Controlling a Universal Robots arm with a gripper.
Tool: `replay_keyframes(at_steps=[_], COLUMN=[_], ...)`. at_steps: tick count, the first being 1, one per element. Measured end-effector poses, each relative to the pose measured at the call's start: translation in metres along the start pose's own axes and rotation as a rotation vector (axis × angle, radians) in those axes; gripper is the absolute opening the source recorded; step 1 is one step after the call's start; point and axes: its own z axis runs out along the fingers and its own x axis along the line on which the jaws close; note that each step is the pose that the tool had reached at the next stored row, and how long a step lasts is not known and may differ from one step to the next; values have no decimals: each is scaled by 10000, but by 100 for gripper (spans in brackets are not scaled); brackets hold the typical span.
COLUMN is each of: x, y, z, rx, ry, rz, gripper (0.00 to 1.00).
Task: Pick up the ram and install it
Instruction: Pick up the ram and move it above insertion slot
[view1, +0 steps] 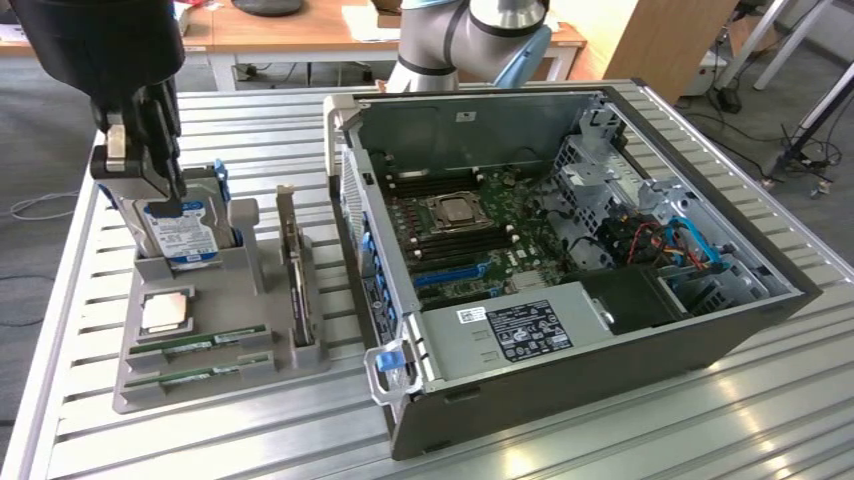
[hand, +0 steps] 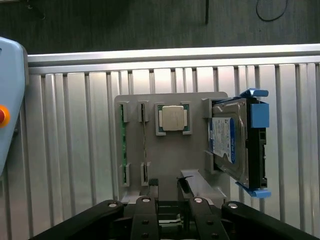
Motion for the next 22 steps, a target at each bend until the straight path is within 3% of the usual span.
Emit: replay_keyframes(at_steps=[4, 7, 12, 22], x=[64, 228, 231, 231], y=[-5, -16, -19, -20], z=[-2, -6, 67, 96], rx=[0, 0, 0, 1], ry=[0, 0, -1, -2], rz=[-1, 2, -1, -1], gripper=[30, 30, 30, 30])
